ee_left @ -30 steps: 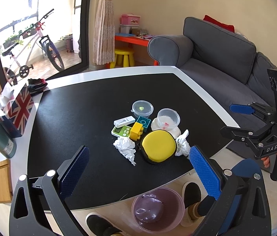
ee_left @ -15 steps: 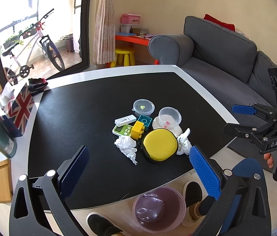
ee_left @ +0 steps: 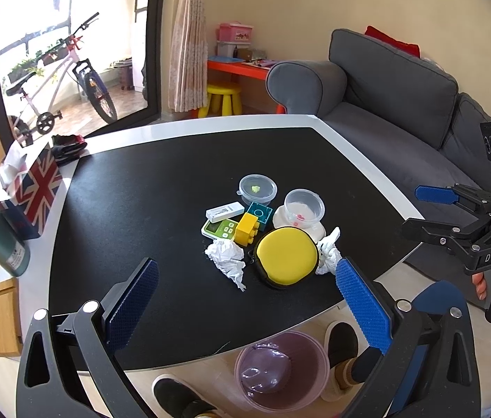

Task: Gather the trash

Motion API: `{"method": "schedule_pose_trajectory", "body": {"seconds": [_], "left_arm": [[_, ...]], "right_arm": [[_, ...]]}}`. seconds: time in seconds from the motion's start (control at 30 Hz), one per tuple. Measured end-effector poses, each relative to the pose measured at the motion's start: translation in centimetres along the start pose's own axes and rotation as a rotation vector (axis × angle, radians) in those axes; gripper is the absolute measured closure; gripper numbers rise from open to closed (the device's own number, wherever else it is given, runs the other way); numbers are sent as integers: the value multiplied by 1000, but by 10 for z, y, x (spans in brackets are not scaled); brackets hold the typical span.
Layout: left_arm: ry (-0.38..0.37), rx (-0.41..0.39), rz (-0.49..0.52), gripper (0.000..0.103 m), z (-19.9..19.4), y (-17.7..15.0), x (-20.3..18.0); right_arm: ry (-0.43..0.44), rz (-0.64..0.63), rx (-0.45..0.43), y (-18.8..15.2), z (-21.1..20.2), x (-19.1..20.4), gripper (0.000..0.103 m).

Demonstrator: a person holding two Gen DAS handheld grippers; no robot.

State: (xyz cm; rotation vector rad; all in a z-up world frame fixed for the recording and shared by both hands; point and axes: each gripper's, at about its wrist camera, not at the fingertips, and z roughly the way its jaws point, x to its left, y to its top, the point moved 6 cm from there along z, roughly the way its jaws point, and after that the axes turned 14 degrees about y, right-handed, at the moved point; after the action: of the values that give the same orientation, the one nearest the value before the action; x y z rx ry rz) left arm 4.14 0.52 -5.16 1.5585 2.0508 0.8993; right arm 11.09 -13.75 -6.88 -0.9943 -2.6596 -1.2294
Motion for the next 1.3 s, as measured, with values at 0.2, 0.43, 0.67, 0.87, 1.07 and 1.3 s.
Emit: {"method": "schedule_pose_trajectory", "body": {"seconds": [0.2,0.43,0.67,0.87,1.07,1.3], "left_arm": [[-5,2,-1,6,1,1,0],[-4,1,-1,6,0,1,0],[-5,5,-2,6,2,1,0],[-4,10,-10,6,4,-1,2],[3,23,-19,6,8,-4,6],[10,37,-30,6,14,-6,11]], "right_arm": [[2,3,-1,0,0,0,3],[4,-4,6,1,1,0,3],[9,-4,17,1,8,-3,3],[17,-13,71,-3,31,-11,3],[33,-31,135,-9,61,-17,3],[46,-59,219,-23,92,-19,3]]}}
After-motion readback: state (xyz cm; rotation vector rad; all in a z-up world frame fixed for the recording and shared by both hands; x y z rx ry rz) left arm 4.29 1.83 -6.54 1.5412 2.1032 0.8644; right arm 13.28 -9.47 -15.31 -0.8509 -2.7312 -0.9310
